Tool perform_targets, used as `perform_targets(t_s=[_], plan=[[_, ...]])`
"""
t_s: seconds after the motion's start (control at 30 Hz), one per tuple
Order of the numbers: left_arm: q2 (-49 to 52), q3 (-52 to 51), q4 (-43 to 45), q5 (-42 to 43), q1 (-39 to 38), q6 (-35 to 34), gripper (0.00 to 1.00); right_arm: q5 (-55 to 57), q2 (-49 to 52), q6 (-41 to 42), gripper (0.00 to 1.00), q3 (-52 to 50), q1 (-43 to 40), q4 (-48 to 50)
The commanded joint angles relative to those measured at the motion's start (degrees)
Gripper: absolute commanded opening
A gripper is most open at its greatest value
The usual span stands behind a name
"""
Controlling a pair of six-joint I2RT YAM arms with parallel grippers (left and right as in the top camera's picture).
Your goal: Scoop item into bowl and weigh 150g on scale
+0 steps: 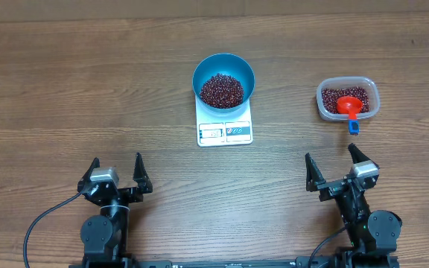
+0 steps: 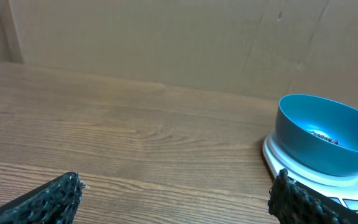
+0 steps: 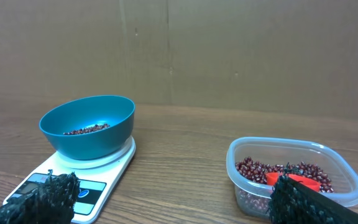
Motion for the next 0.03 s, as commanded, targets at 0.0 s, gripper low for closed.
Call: perform_targets(t_s=[0.0], plan=[[-0.7, -0.2, 0.2, -0.7, -0.5, -0.3, 1.0, 0.1, -0.6, 0.0, 1.0, -0.6, 0.3, 0.4]])
